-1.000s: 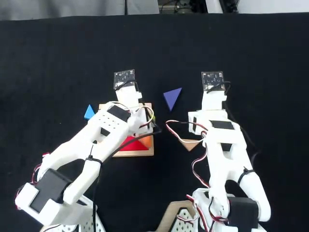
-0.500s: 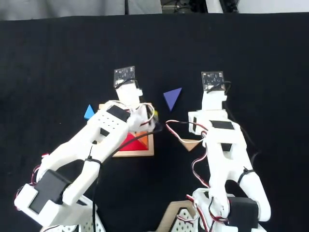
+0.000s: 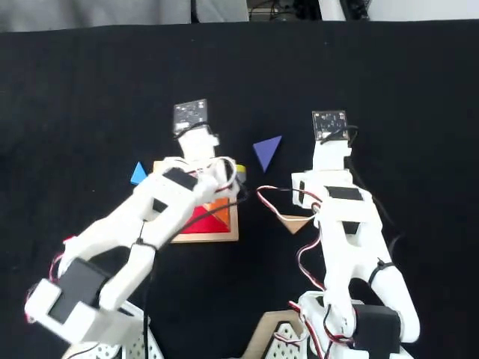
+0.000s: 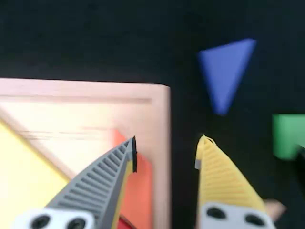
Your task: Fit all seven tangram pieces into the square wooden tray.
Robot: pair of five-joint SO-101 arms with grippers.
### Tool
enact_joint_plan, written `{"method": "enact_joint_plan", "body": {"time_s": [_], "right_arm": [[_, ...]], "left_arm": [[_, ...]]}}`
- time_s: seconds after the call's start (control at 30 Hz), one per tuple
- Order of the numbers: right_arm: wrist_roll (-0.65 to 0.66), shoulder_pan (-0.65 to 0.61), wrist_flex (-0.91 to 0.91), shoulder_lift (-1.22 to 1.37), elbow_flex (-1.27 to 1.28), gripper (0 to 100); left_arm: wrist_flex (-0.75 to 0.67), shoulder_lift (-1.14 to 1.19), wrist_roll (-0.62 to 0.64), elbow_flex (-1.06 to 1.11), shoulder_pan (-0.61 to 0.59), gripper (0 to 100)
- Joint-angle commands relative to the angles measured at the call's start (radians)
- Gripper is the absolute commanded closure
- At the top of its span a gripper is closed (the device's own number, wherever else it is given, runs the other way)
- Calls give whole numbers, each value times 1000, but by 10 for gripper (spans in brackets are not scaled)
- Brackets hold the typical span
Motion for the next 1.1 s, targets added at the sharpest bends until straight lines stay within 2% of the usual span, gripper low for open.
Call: {"method": "enact_joint_plan", "body": {"time_s": [0.0, 0.5, 0.73, 0.87, 1.07], "right_arm": [[0, -11, -14, -39, -30, 832], [0, -12, -14, -39, -28, 832], [0, -12, -14, -38, -27, 832], [0, -12, -14, -38, -27, 832], [0, -12, -14, -38, -27, 832]], "left_arm": [[-31, 84, -12, -74, -33, 783], [-40, 104, -12, -154, -42, 780], [-28, 219, -14, -228, -50, 780], [63, 226, -14, -280, -50, 780], [123, 219, -14, -285, -45, 780]]}}
